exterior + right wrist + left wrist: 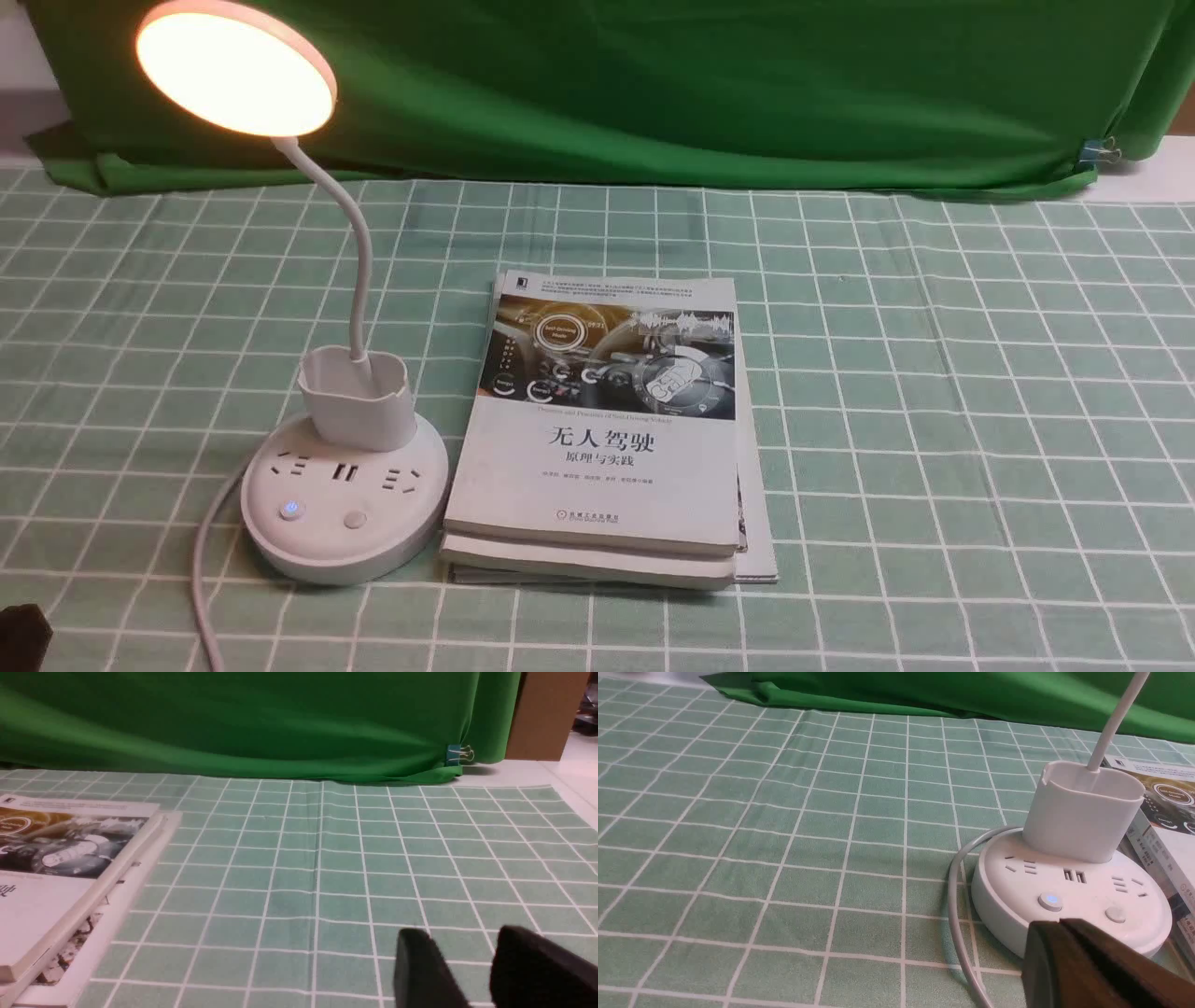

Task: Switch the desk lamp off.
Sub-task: Use the left arm to press the button switch on the lamp holder

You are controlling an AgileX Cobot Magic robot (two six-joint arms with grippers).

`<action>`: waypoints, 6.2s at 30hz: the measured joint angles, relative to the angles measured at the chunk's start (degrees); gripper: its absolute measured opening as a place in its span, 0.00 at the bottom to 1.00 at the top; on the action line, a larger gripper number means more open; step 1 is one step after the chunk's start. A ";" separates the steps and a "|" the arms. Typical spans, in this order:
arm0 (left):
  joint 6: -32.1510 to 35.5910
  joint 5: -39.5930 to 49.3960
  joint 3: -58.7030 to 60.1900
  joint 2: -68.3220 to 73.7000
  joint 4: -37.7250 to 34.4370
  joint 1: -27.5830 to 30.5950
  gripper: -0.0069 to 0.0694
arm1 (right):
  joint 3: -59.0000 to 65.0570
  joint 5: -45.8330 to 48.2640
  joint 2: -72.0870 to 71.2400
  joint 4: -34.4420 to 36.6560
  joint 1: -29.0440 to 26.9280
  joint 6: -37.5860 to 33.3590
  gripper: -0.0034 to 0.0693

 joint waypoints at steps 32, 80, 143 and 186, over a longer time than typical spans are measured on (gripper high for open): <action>-9.20 -15.32 -0.69 0.39 -35.07 0.00 0.09 | 0.00 0.00 0.00 0.00 0.00 0.00 0.38; -1.47 34.68 -54.28 89.75 -3.43 -17.62 0.09 | 0.00 0.00 0.00 0.00 0.00 0.00 0.38; -2.11 28.52 -59.46 95.72 0.50 -17.67 0.09 | 0.00 0.00 0.00 0.00 0.00 0.00 0.38; -2.09 28.20 -59.54 98.39 -0.22 -17.67 0.09 | 0.00 0.00 0.00 0.00 0.00 0.00 0.38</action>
